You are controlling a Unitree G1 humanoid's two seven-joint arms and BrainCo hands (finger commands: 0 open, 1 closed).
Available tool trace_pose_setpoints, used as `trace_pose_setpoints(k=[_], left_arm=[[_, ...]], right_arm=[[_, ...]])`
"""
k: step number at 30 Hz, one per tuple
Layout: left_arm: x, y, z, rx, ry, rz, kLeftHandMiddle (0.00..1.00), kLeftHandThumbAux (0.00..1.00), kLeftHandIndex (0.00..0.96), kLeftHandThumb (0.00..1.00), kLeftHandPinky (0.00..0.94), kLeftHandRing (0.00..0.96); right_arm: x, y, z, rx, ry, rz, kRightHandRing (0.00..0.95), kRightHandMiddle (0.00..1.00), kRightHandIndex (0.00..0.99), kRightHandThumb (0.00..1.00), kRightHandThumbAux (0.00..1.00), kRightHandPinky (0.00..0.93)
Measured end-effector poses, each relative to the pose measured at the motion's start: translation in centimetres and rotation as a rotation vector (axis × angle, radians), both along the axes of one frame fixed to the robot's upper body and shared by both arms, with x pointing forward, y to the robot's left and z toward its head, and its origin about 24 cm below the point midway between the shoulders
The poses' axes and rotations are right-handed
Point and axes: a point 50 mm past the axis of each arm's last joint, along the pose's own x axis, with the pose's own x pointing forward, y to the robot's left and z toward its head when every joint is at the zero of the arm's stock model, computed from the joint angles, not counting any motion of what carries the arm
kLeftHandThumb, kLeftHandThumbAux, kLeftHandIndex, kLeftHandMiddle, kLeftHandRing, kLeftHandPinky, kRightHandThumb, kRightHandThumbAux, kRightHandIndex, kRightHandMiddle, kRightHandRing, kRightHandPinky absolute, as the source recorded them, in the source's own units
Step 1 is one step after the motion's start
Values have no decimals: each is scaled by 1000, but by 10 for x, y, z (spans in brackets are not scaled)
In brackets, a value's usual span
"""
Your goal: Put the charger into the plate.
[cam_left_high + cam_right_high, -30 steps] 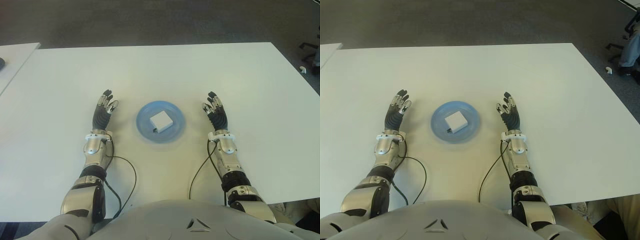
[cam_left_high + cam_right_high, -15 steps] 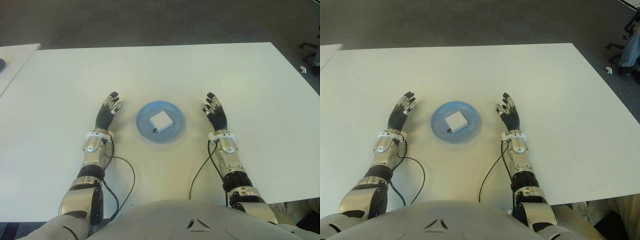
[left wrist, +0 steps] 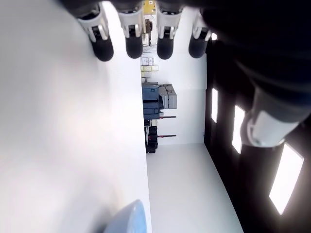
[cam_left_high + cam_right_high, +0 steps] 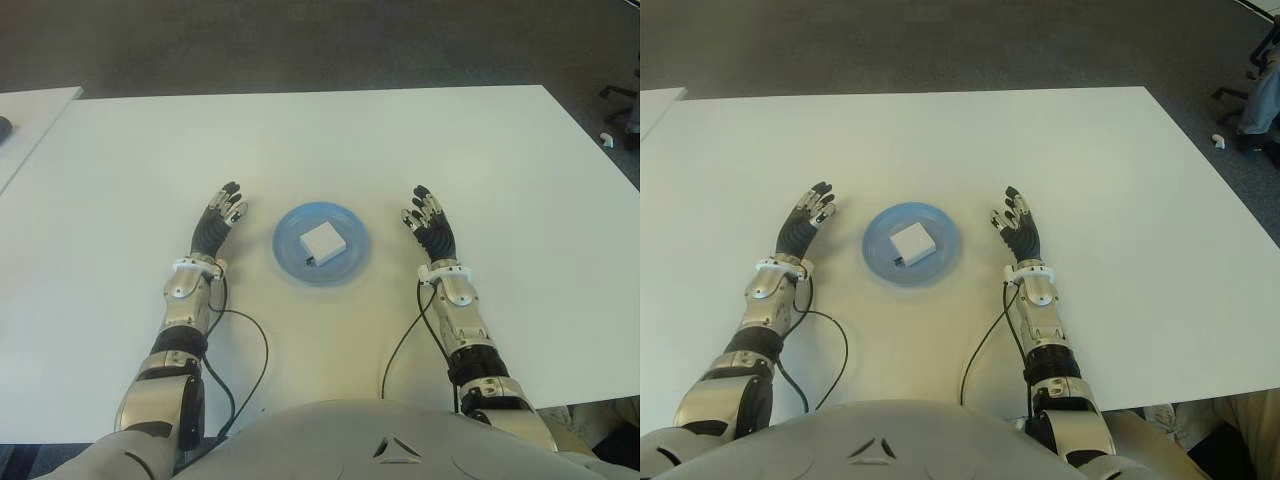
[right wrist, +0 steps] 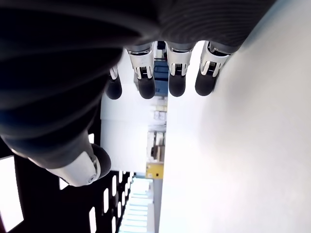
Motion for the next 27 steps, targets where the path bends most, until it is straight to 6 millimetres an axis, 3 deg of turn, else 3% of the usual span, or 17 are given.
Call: trace_pose_setpoints(k=[27], left_arm=[[0,-9,3,-62,21,12,0,587,0,221,82,5]], right_arm=[[0,-2,2,-13,12,12,10,0,0,159,701,52]])
